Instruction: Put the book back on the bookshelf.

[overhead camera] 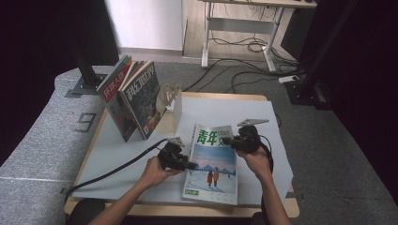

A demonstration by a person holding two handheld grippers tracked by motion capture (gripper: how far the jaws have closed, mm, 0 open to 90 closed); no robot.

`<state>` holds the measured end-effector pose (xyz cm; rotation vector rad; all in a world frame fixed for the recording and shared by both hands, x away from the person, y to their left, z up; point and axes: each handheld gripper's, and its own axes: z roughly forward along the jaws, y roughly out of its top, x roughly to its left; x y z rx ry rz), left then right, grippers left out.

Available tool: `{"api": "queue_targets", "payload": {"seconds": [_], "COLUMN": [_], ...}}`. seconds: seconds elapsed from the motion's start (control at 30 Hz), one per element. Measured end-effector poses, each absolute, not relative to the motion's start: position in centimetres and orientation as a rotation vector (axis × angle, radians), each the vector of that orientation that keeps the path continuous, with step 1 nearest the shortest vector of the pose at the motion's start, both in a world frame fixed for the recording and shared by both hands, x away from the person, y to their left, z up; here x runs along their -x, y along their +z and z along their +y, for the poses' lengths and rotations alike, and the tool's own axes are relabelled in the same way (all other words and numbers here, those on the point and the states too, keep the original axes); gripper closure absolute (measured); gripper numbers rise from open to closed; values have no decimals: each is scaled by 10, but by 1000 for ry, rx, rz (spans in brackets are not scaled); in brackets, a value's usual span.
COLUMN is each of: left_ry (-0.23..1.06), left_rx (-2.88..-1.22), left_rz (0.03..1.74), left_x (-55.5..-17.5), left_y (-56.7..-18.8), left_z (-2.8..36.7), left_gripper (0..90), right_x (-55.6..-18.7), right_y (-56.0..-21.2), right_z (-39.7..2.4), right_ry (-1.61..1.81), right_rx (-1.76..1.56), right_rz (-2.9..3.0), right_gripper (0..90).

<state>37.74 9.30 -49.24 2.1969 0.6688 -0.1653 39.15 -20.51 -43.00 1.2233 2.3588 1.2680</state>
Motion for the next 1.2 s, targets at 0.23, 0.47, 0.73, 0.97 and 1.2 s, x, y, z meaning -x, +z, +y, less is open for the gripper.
{"api": "queue_targets", "payload": {"seconds": [0.23,0.47,0.73,0.97,1.2], "left_ry": [-142,-112,-81,-65,-50], "left_rx": [-2193,-2182,-2169,-2153,-2149], "left_rz": [650,619,596,579,551], "left_x": [-372,-366,-359,-355,-352], "left_y": [-491,-490,-489,-489,-488], "left_z": [98,101,104,107,108], "left_gripper": [594,596,599,601,604], "right_x": [-392,-395,-398,-401,-406], "right_y": [-433,-435,-442,-453,-462], "right_z": [-205,-209,-210,-213,-217], "right_ry": [1273,1262,1219,1189,1130], "right_rx": [-1229,-1259,-1282,-1312,-1335], "right_rz": [2361,2348,2353,2364,2374], "right_gripper": [742,729,675,574,334]}}
